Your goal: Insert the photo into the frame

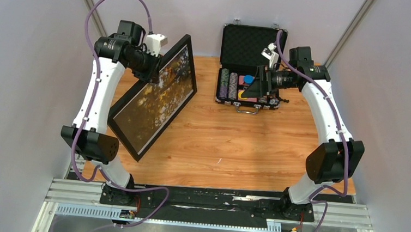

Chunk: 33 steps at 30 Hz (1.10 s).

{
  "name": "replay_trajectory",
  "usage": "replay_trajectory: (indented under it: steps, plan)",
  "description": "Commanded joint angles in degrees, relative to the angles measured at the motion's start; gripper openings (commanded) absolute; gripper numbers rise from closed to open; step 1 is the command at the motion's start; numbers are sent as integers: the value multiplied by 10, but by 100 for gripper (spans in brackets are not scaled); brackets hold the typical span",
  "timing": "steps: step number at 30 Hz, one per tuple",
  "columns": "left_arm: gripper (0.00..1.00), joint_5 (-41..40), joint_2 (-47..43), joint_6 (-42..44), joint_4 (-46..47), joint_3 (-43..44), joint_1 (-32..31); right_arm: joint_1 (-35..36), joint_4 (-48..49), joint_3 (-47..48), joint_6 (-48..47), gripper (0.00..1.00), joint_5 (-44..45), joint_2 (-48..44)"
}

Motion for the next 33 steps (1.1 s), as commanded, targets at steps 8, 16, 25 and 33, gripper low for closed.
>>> replay_trajectory:
  steps: [8,16,25,33]
  plan:
    - [0,96,-5,-74,65,17,20,-11,39,-27,-9,79,0,-19]
    - [0,135,-17,-113,102,-17,46,-15,50,-43,-9,96,2,-23]
    - [0,200,-29,-161,160,-90,80,-15,83,-74,-8,100,50,-54]
    - [0,249,-63,-234,272,-199,123,-15,120,-115,-11,100,87,-85]
